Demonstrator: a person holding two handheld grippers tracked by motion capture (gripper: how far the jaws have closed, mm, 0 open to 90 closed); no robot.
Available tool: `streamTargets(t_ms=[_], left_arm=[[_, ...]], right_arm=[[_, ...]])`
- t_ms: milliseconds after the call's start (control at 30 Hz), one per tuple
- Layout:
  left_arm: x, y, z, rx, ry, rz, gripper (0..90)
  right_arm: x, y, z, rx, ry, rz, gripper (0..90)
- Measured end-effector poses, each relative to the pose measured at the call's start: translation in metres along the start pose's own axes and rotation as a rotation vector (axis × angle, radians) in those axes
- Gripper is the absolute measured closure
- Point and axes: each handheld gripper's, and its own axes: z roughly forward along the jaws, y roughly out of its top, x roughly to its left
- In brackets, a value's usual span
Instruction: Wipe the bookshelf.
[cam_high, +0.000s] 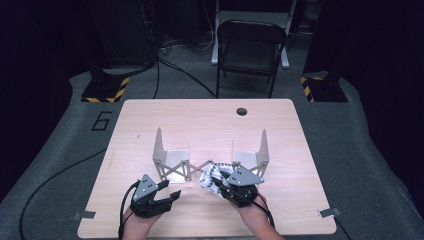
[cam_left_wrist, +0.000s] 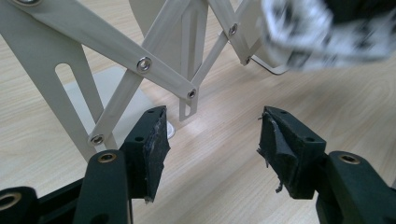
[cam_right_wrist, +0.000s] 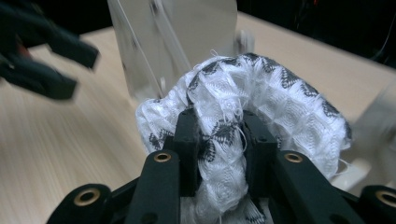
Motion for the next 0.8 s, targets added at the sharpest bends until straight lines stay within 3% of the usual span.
streamTargets(t_ms=[100, 167, 333, 467, 567, 700, 800], left_arm=[[-0.001, 0.000, 0.001, -0.008, 0.006, -0.009, 41.5], [-0.001, 0.000, 0.001, -0.009, 0.006, -0.007, 41.5], [0.000, 0.000, 0.000, -0.006, 0.003, -0.003, 41.5], [0.000, 0.000, 0.000, -0.005, 0.004, -0.003, 41.5], [0.000, 0.000, 0.000, -0.010, 0.010, 0.001, 41.5], [0.000, 0.000, 0.000, -0.010, 0.009, 0.001, 41.5], [0.000, 0.000, 0.000, 0.003, -0.003, -0.004, 41.4]], right_arm=[[0.005, 0.017, -0.009, -0.070, 0.005, -0.008, 71.1], [0.007, 0.019, -0.007, -0.075, 0.010, -0.017, 71.1], [0.003, -0.003, 0.013, 0.010, 0.009, 0.004, 71.2], [-0.001, -0.025, 0.026, 0.113, 0.011, 0.017, 71.2], [-0.002, -0.032, 0.031, 0.141, 0.010, 0.016, 71.1], [0.003, -0.023, 0.024, 0.102, 0.021, 0.010, 71.1], [0.007, -0.005, 0.014, 0.020, 0.025, -0.002, 71.0]])
